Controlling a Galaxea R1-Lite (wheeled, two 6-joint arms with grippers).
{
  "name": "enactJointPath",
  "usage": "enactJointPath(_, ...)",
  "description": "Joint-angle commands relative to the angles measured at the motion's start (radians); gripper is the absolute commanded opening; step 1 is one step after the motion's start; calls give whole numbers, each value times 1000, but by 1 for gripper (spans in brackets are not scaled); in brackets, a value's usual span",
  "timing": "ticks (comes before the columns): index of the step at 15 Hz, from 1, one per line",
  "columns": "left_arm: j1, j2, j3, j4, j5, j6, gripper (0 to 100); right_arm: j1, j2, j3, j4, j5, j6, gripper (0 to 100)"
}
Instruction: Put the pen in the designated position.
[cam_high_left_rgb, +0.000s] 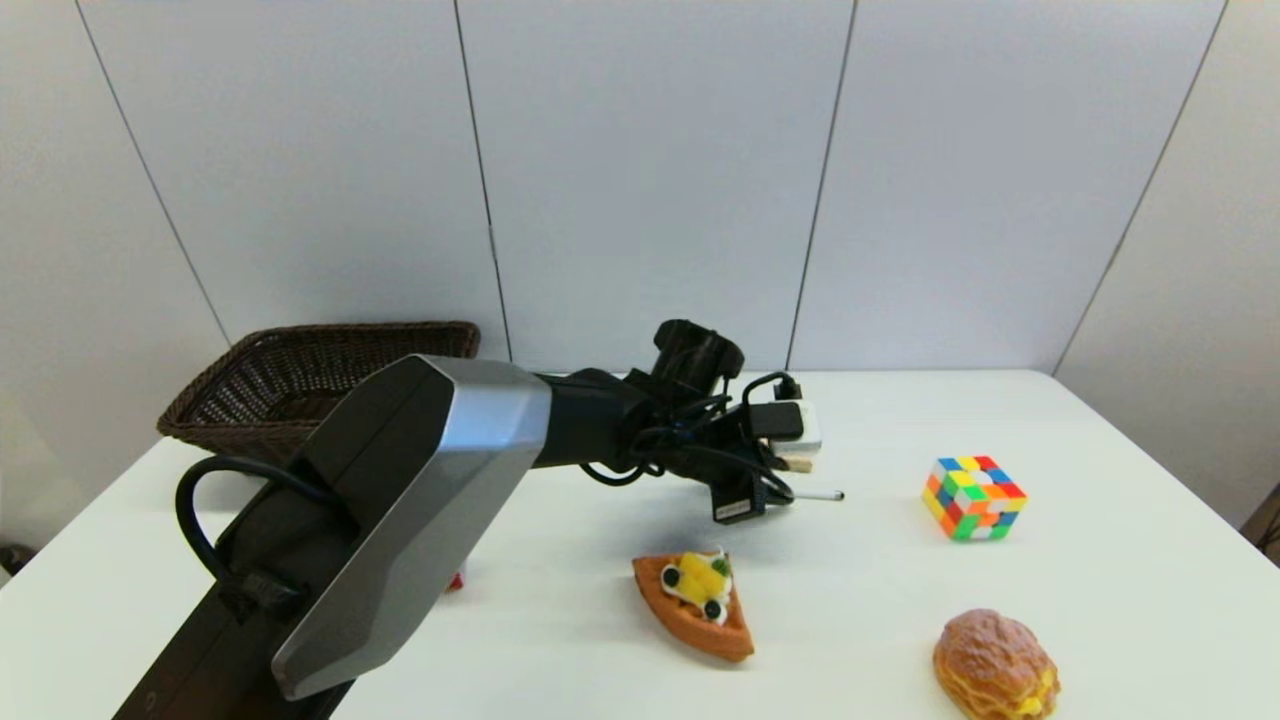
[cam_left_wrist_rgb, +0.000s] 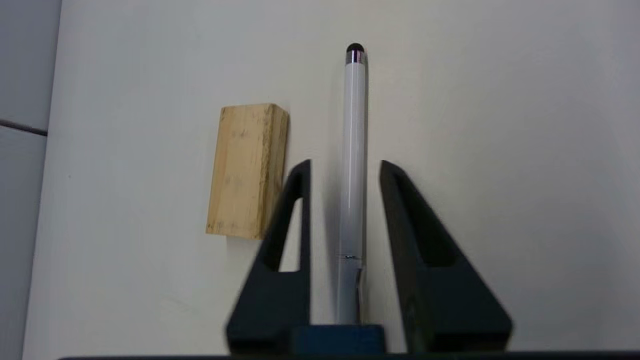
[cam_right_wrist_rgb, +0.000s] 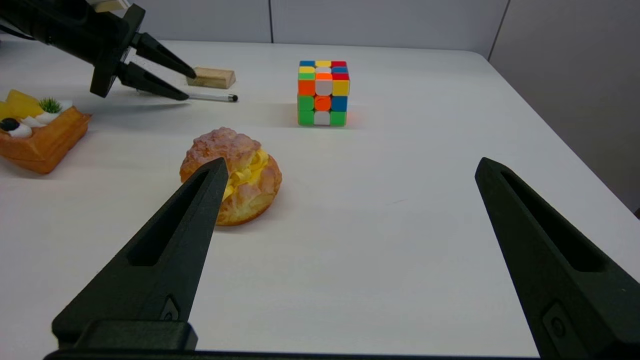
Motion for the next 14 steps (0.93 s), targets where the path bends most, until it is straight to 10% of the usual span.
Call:
enactJointPath(1, 2, -8, 0, 1, -3, 5, 100, 0, 0, 0, 0, 1, -1, 100)
enactJointPath(14, 143, -623, 87, 381, 158, -92, 100, 0, 0, 0, 0, 1, -1, 100)
